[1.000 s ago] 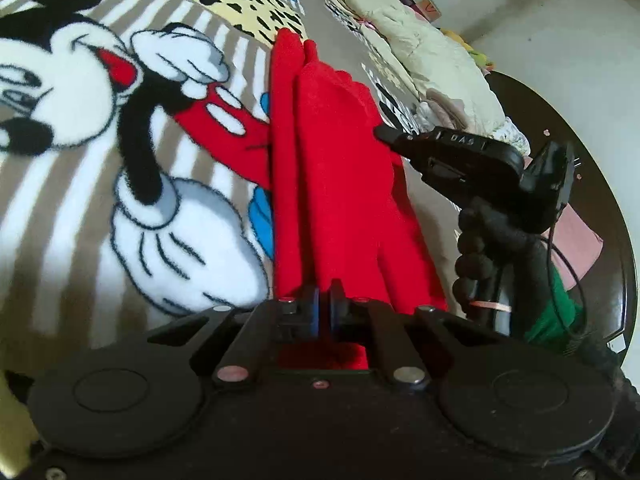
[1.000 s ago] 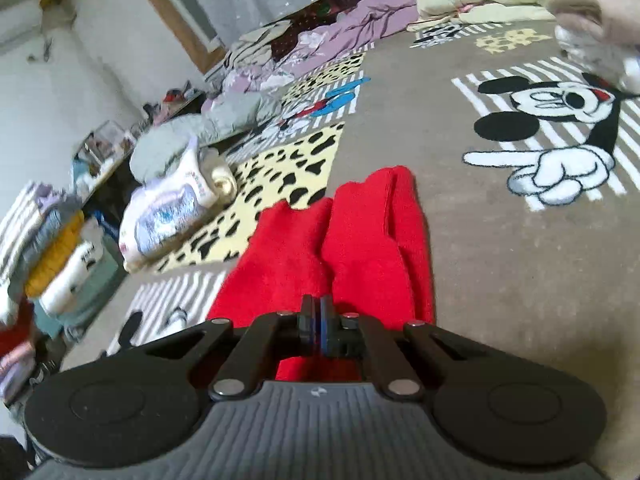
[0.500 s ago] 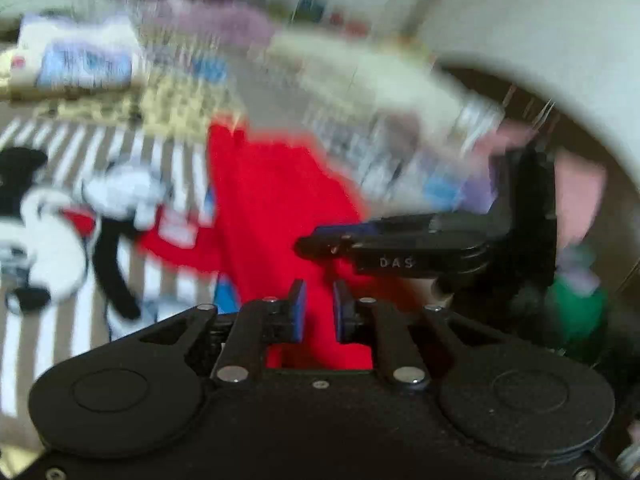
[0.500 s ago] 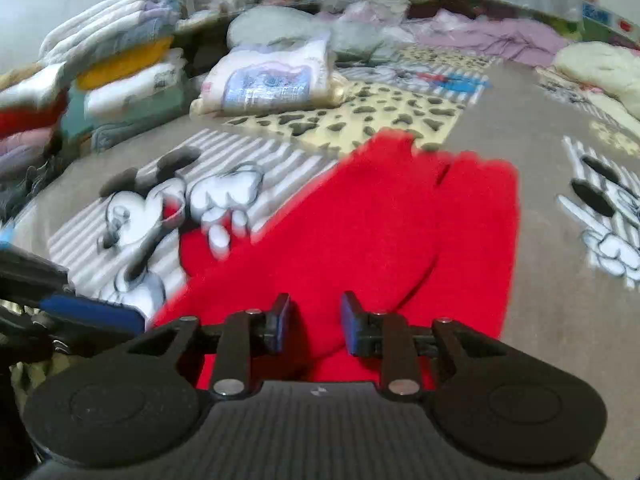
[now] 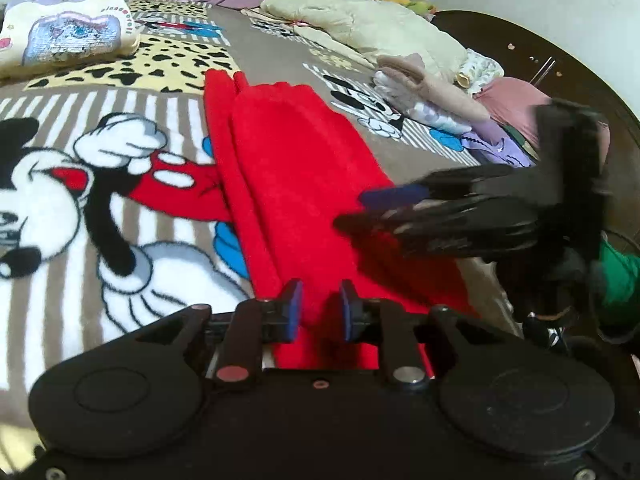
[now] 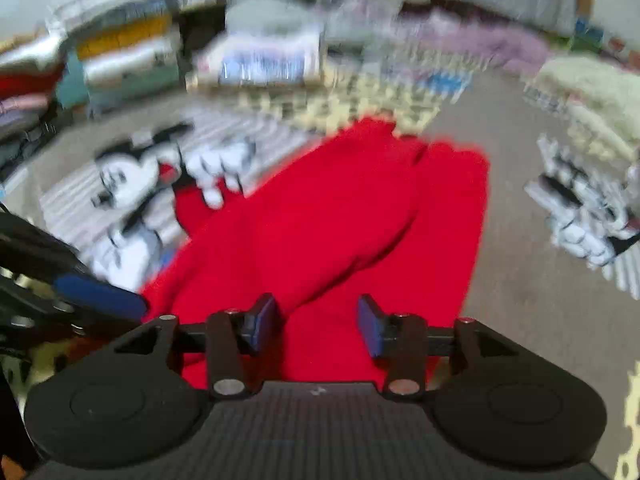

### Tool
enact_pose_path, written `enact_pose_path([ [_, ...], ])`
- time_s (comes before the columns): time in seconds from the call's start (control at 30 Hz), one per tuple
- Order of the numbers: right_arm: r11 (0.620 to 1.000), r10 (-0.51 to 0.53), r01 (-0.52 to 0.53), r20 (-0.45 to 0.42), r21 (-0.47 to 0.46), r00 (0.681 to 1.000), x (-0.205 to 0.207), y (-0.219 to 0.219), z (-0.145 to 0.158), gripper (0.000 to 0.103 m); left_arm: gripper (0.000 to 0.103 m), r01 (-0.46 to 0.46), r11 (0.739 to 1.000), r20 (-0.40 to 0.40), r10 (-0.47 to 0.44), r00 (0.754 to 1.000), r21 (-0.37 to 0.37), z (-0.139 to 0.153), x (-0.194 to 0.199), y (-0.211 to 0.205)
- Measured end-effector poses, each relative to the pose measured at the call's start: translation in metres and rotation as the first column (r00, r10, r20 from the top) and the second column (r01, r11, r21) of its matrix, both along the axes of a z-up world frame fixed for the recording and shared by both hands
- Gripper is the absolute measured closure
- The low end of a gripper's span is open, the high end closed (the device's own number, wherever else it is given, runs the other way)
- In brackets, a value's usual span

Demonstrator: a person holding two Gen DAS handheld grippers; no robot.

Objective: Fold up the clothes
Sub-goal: 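Smooth the folded sweater strip with the right tool while the left tool holds, then grasp the red sweater's end with both tools and lift it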

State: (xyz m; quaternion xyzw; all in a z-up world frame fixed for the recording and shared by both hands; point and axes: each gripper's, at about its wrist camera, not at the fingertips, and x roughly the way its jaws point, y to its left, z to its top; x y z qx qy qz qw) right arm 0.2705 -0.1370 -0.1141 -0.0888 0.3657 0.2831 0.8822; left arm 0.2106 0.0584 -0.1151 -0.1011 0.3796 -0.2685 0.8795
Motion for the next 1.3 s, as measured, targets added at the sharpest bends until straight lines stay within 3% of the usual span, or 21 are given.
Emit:
enact_pose_path([
  [0.17,0.977,-0.147,0.140,0.036,0.161,0.988,-0.050,-0.041,0.004,0.057,0.072,-0.030,0.999,0.046,0.031,0.998,-0.013,0.002,-0.011,0.012],
  [0.23,0.936,-0.250,0.242,0.000,0.254,0.968,-0.072,-0.067,-0.006,0.056,0.054,-0.073,0.997,0.032,0.074,0.997,-0.029,-0.001,-0.013,0.020],
  [0.33,0.817,-0.360,0.385,-0.142,0.430,0.922,-0.101,-0.103,-0.032,0.054,0.050,-0.157,0.983,-0.047,0.153,0.987,-0.099,-0.010,-0.013,0.034],
  [0.43,0.702,-0.361,0.451,-0.271,0.551,0.893,-0.115,-0.126,-0.056,0.052,0.043,-0.241,0.945,-0.152,0.211,0.966,-0.220,-0.020,-0.016,0.047],
  [0.53,0.644,-0.331,0.462,-0.323,0.609,0.887,-0.114,-0.134,-0.064,0.045,0.036,-0.294,0.910,-0.211,0.239,0.948,-0.292,-0.025,-0.022,0.048],
  [0.67,0.547,-0.287,0.470,-0.373,0.692,0.882,-0.111,-0.134,-0.077,0.039,0.031,-0.313,0.900,-0.240,0.246,0.939,-0.303,-0.024,-0.030,0.032],
  [0.77,0.525,-0.270,0.472,-0.388,0.708,0.881,-0.103,-0.127,-0.079,0.042,0.036,-0.351,0.891,-0.236,0.289,0.928,-0.288,-0.025,-0.032,0.023],
  [0.8,0.539,-0.275,0.471,-0.382,0.699,0.882,-0.102,-0.122,-0.078,0.045,0.052,-0.363,0.887,-0.244,0.299,0.922,-0.286,-0.026,-0.033,0.022],
  [0.83,0.552,-0.280,0.469,-0.376,0.690,0.883,-0.100,-0.117,-0.077,0.058,0.070,-0.376,0.882,-0.253,0.309,0.917,-0.285,-0.028,-0.035,0.022],
  [0.87,0.570,-0.289,0.467,-0.367,0.676,0.884,-0.099,-0.111,-0.076,0.068,0.071,-0.392,0.873,-0.265,0.320,0.910,-0.289,-0.031,-0.038,0.023],
  [0.97,0.619,-0.321,0.452,-0.318,0.643,0.892,-0.104,-0.099,-0.077,0.076,0.080,-0.429,0.849,-0.279,0.350,0.894,-0.309,-0.038,-0.046,0.026],
  [1.03,0.593,-0.317,0.463,-0.338,0.659,0.886,-0.106,-0.106,-0.078,0.080,0.087,-0.449,0.821,-0.298,0.356,0.886,-0.353,-0.043,-0.048,0.031],
  [1.3,0.548,-0.278,0.466,-0.373,0.695,0.885,-0.127,-0.116,-0.070,0.084,0.092,-0.451,0.792,-0.336,0.328,0.883,-0.412,-0.039,-0.064,0.038],
])
